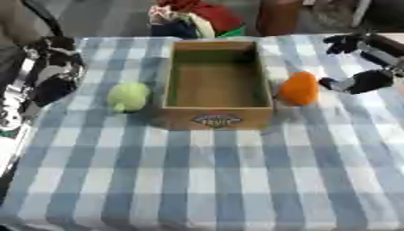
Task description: Pick up objects on the table and place them in the box.
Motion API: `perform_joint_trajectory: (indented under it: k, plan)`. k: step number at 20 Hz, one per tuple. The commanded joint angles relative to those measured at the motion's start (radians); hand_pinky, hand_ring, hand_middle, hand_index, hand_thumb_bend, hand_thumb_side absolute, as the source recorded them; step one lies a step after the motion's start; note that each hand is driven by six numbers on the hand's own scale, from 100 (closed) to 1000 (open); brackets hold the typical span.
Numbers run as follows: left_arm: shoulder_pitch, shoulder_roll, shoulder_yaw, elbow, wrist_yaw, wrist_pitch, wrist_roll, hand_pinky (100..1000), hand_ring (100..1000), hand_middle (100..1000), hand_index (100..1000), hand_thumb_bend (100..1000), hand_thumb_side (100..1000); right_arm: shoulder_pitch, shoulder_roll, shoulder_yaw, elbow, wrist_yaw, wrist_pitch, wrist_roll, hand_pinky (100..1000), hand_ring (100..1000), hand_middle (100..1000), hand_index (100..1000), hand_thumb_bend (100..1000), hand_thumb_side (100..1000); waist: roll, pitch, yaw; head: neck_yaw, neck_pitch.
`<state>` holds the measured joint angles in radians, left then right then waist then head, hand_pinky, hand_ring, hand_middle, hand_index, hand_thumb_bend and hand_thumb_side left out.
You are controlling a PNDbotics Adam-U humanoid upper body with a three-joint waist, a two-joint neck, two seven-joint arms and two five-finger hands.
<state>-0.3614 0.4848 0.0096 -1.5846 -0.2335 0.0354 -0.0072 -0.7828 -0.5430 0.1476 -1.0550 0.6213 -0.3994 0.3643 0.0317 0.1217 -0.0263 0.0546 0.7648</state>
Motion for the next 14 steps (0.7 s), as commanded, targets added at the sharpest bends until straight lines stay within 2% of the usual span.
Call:
perform_joint_trajectory:
  k: [1,9,14]
  plan:
    - [-0.010,0.034,0.016,-0.010,0.005,-0.001,0.003,737,690,697,800,100,293,-0.018,-0.024,-0.006,-0.014,-0.009,-0.003,0.006,820,810,753,957,414,458,-0.002,-0.018,0.002,0.001,0.003]
    - [-0.010,0.035,0.015,-0.011,0.004,-0.002,0.002,738,690,697,800,100,293,-0.018,-0.020,-0.006,-0.008,-0.006,-0.005,0.008,820,809,752,954,409,456,-0.002,-0.017,0.005,-0.001,0.004]
    - [-0.012,0.033,0.013,-0.011,0.005,-0.002,0.001,738,691,697,800,100,293,-0.032,-0.005,0.012,0.024,0.011,-0.014,0.027,821,809,754,946,413,455,-0.001,-0.018,0.009,-0.005,0.004]
